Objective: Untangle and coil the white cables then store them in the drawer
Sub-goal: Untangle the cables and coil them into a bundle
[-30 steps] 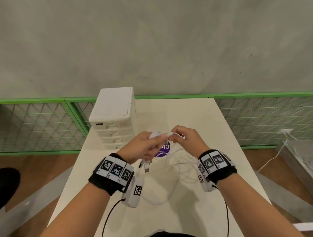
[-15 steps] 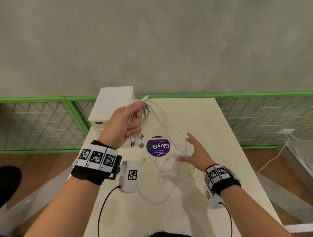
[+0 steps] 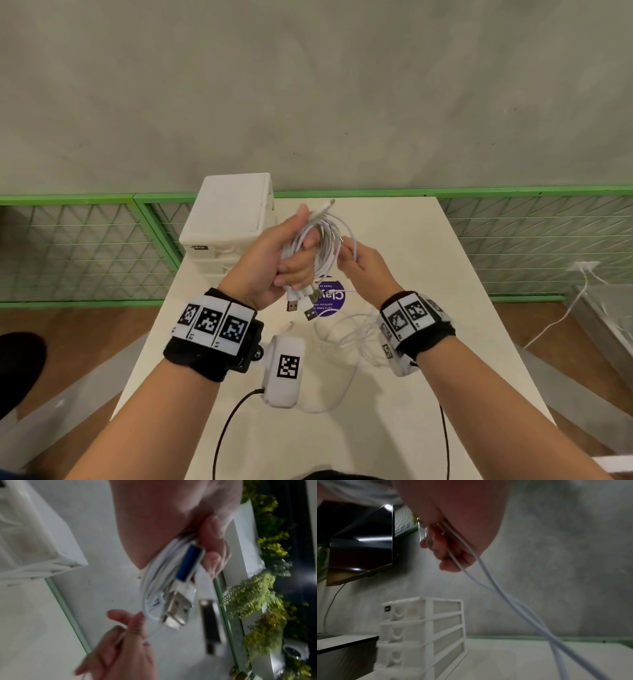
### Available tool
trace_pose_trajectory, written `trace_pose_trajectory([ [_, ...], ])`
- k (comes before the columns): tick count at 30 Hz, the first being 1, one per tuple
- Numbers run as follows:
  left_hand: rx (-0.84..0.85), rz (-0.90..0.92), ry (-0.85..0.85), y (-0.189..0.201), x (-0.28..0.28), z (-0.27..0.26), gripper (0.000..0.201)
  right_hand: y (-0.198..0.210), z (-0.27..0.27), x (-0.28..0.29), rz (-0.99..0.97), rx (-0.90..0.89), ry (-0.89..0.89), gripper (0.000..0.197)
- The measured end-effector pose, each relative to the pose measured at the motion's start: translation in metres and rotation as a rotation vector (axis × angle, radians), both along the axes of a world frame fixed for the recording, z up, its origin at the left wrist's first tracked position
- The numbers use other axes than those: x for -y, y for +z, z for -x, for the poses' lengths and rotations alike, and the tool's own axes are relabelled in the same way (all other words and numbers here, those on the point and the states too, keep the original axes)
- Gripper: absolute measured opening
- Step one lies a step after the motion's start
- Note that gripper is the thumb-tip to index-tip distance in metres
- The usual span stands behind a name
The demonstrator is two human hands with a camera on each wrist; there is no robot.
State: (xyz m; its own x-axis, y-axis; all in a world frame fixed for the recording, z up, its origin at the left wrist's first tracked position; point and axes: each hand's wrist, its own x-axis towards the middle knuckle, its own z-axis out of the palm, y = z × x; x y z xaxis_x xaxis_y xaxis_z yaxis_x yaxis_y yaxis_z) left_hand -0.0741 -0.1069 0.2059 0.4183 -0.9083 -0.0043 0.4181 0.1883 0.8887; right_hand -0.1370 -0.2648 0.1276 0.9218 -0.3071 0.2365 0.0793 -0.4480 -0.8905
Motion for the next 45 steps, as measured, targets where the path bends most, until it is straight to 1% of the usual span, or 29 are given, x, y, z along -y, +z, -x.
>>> trace_pose_trajectory([
  [2,-0.082,0.091,0.033,0.003,0.000,-0.001,0.049,-0.012,0.000,-0.009,0.008,-0.072,0.027,0.036],
  [4,-0.118,0.145,0.100,0.005,0.003,-0.001,0.052,-0.026,0.002,-0.019,-0.014,-0.148,0.032,0.040],
  [5,-0.128,0.153,0.144,0.005,0.004,-0.001,0.056,-0.031,0.004,-0.024,-0.022,-0.178,0.044,0.039],
  [7,-0.144,0.168,0.243,0.004,0.005,-0.002,0.062,-0.041,0.007,-0.037,0.024,-0.270,0.117,0.027],
  [9,-0.158,0.204,0.365,0.003,0.008,-0.006,0.060,-0.048,0.012,-0.047,0.119,-0.385,0.235,0.021],
  [12,-0.223,0.244,0.599,-0.001,0.012,-0.018,0.046,-0.056,0.025,-0.056,0.196,-0.457,0.324,0.030],
  [13,-0.187,0.225,0.685,-0.006,0.012,-0.022,0.040,-0.057,0.028,-0.056,0.231,-0.457,0.342,0.029],
  [14,-0.090,0.168,0.769,-0.012,0.012,-0.025,0.035,-0.057,0.029,-0.056,0.264,-0.448,0.363,0.023],
  [16,0.210,-0.011,0.866,-0.029,0.009,-0.030,0.028,-0.052,0.031,-0.056,0.314,-0.398,0.381,0.008],
  [18,0.518,-0.191,0.836,-0.046,0.004,-0.034,0.024,-0.045,0.031,-0.053,0.355,-0.318,0.379,0.009],
  [20,0.745,-0.375,0.688,-0.062,-0.003,-0.037,0.021,-0.029,0.030,-0.046,0.352,-0.248,0.350,0.011],
  [22,0.837,-0.495,0.506,-0.071,-0.008,-0.034,0.026,-0.013,0.027,-0.036,0.312,-0.181,0.307,0.015],
  [23,0.847,-0.527,0.410,-0.074,-0.010,-0.031,0.034,-0.005,0.025,-0.031,0.289,-0.143,0.287,0.016],
  [25,0.821,-0.575,0.236,-0.072,-0.011,-0.021,0.052,0.005,0.022,-0.019,0.234,-0.090,0.227,0.011],
  [26,0.764,-0.583,0.162,-0.069,-0.011,-0.016,0.057,0.007,0.019,-0.013,0.204,-0.082,0.188,0.007],
  [28,0.590,-0.556,0.048,-0.063,-0.007,-0.007,0.056,0.011,0.015,-0.004,0.167,-0.075,0.135,0.016],
  [29,0.532,-0.537,0.012,-0.060,-0.005,-0.003,0.051,0.011,0.012,0.000,0.165,-0.072,0.125,0.019],
  [30,0.510,-0.529,0.003,-0.059,-0.004,-0.002,0.044,0.011,0.011,0.004,0.170,-0.075,0.120,0.020],
  [32,0.503,-0.525,0.045,-0.057,-0.004,-0.001,0.030,0.009,0.009,0.010,0.208,-0.092,0.113,0.018],
  [34,0.423,-0.478,0.071,-0.052,-0.007,-0.004,0.027,0.001,0.008,0.017,0.248,-0.108,0.114,0.010],
  [35,0.384,-0.440,0.074,-0.049,-0.008,-0.005,0.026,-0.004,0.008,0.020,0.284,-0.111,0.111,0.010],
  [37,0.343,-0.366,0.079,-0.040,-0.009,-0.006,0.026,-0.013,0.009,0.023,0.369,-0.134,0.106,0.021],
  [38,0.335,-0.336,0.082,-0.038,-0.009,-0.006,0.029,-0.016,0.009,0.023,0.385,-0.153,0.097,0.023],
  [40,0.336,-0.301,0.098,-0.034,-0.007,-0.006,0.034,-0.021,0.009,0.024,0.375,-0.175,0.082,0.022],
  [42,0.329,-0.290,0.130,-0.034,-0.006,-0.005,0.034,-0.024,0.010,0.024,0.344,-0.185,0.069,0.023],
  [44,0.315,-0.287,0.187,-0.034,-0.007,-0.007,0.027,-0.026,0.013,0.026,0.279,-0.187,0.031,0.029],
  [45,0.312,-0.284,0.226,-0.035,-0.007,-0.008,0.024,-0.026,0.016,0.026,0.249,-0.173,0.006,0.029],
])
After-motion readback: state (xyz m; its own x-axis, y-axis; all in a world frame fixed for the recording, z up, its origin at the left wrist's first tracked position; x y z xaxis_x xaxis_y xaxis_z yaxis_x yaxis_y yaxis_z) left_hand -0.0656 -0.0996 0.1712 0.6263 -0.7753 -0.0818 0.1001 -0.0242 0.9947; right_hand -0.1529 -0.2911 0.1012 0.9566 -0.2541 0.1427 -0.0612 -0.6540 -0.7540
